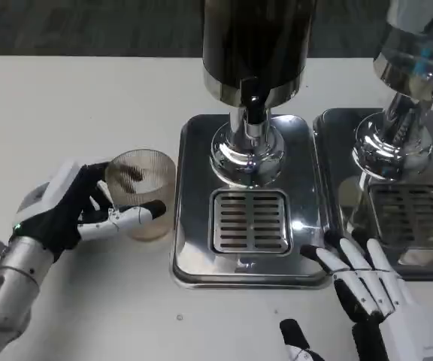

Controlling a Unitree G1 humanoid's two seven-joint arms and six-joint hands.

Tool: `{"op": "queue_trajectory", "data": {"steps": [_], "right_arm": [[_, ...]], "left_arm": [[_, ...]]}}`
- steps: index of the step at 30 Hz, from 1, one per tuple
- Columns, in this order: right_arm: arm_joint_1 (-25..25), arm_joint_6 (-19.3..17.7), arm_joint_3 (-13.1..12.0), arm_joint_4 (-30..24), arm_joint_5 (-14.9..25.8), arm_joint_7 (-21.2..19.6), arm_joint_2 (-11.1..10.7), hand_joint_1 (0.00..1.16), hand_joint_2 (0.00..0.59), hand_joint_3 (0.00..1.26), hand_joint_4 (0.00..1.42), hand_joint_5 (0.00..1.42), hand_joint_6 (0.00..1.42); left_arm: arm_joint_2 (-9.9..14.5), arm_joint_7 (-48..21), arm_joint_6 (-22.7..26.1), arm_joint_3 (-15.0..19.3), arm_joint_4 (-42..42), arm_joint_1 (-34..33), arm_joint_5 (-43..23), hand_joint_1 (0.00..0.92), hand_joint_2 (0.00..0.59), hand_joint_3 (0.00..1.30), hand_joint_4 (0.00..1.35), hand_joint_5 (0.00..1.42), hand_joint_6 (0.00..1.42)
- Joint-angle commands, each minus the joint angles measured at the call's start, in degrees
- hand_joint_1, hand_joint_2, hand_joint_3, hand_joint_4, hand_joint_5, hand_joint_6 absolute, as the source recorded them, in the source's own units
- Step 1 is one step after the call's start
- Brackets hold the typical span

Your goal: Grasp the cup under the faucet to collect the drink, then remove the cup.

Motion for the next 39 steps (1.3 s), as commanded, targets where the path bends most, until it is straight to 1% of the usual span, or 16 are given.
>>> {"op": "queue_trajectory", "data": {"steps": [1, 6, 14, 22, 28, 32, 39], "right_arm": [[-0.1, -1.1, -0.4, 0.3, 0.6, -0.7, -0.3, 0.38, 0.374, 0.25, 0.12, 0.05, 0.18], [-0.2, -1.6, -0.9, 0.5, 1.4, -0.5, -0.5, 0.38, 0.374, 0.25, 0.13, 0.05, 0.18], [-0.7, -2.2, -1.6, 0.3, 2.4, 0.7, -1.3, 0.38, 0.374, 0.25, 0.13, 0.05, 0.18], [-0.3, -2.2, -1.6, 0.2, 2.6, 0.5, -0.8, 0.38, 0.374, 0.25, 0.14, 0.06, 0.19], [-0.1, -2.3, -1.6, 0.2, 2.8, 0.4, -0.5, 0.38, 0.374, 0.25, 0.14, 0.06, 0.19], [-0.2, -2.4, -1.8, 0.0, 2.8, 0.4, -0.5, 0.38, 0.374, 0.26, 0.15, 0.07, 0.2], [0.3, -2.4, -1.8, -0.4, 2.6, 0.0, -0.1, 0.38, 0.374, 0.26, 0.15, 0.08, 0.2]], "left_arm": [[-0.2, 1.3, -0.7, -0.6, 0.3, 0.7, 0.3, 0.334, 0.135, 0.51, 0.64, 0.87, 1.07], [-0.4, 2.8, -1.8, -0.3, -0.3, 1.2, -0.1, 0.334, 0.131, 0.54, 0.66, 0.9, 1.1], [-0.1, 4.7, -6.0, 2.0, -2.5, 3.3, -1.9, 0.334, 0.131, 0.56, 0.68, 0.93, 1.14], [0.8, 4.0, -9.2, 4.7, -4.7, 4.4, -4.0, 0.334, 0.13, 0.57, 0.68, 0.93, 1.15], [0.9, 3.7, -11.3, 5.6, -7.3, 4.3, -4.2, 0.324, 0.13, 0.57, 0.68, 0.93, 1.15], [0.3, 3.4, -11.1, 5.2, -8.1, 3.6, -3.3, 0.32, 0.13, 0.57, 0.68, 0.93, 1.15], [-1.9, 2.8, -8.4, 1.9, -6.6, 0.5, -0.4, 0.316, 0.13, 0.57, 0.68, 0.93, 1.16]]}}
